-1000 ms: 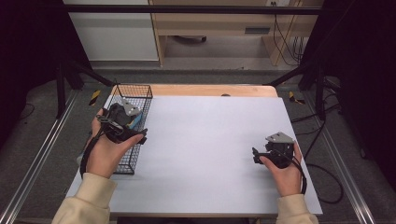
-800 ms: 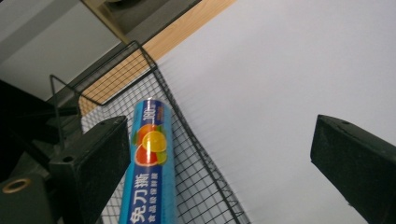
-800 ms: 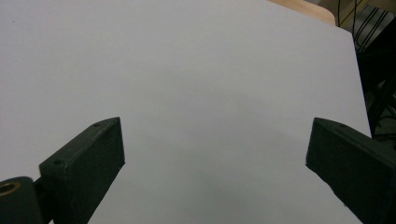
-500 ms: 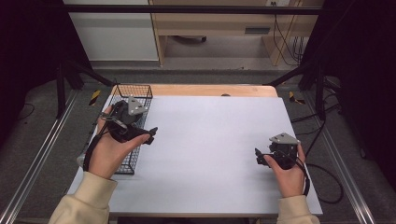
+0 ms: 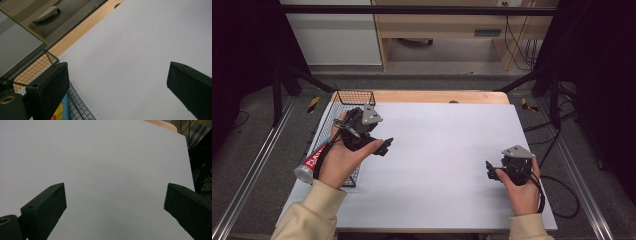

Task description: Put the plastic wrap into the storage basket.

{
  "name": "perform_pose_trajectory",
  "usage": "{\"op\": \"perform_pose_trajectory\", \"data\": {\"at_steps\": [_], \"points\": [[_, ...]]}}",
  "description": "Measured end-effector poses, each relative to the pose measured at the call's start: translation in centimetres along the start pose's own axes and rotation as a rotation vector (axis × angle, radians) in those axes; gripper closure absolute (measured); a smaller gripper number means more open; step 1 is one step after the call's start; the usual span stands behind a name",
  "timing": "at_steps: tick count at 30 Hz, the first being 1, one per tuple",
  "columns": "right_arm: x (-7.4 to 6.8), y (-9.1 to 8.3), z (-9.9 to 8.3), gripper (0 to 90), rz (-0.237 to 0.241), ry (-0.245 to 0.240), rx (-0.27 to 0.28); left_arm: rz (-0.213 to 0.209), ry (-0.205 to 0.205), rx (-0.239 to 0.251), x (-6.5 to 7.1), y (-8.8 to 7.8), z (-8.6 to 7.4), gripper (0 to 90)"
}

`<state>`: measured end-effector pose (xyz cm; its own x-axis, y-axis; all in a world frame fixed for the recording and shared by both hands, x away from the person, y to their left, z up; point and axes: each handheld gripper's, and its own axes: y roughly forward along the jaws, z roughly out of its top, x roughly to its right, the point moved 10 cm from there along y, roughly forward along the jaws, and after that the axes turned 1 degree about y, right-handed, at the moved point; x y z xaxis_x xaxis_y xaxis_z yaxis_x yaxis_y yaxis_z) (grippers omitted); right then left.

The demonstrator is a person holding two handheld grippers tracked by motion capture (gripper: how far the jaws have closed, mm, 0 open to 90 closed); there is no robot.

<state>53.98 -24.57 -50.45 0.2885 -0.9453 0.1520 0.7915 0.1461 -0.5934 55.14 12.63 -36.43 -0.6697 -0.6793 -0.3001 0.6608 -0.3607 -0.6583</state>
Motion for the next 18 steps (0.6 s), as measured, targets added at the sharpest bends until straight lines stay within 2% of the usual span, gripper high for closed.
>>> {"op": "perform_pose_trajectory", "data": {"at_steps": [10,13,15,16,17,18], "points": [[0.3,-0.8,-0.8,4.5,-0.009,0.024,0.001,-0.087,0.042,0.053,2.5,2.5,0.4,4.4],[0.5,-0.9,-1.1,4.6,-0.010,0.037,0.001,-0.127,0.033,0.100,3.3,3.2,0.8,4.3],[0.7,-1.1,-1.4,4.7,-0.015,0.043,-0.002,-0.151,0.028,0.118,3.8,3.6,0.9,4.1],[0.7,-1.2,-1.4,4.7,-0.015,0.049,-0.003,-0.182,0.034,0.129,4.4,4.2,1.0,4.2],[0.7,-1.2,-1.5,4.7,-0.017,0.044,-0.004,-0.196,0.037,0.133,4.8,4.5,0.9,4.2],[0.7,-1.2,-1.6,4.7,-0.018,0.046,-0.006,-0.196,0.037,0.133,4.8,4.5,0.9,4.2]]}}
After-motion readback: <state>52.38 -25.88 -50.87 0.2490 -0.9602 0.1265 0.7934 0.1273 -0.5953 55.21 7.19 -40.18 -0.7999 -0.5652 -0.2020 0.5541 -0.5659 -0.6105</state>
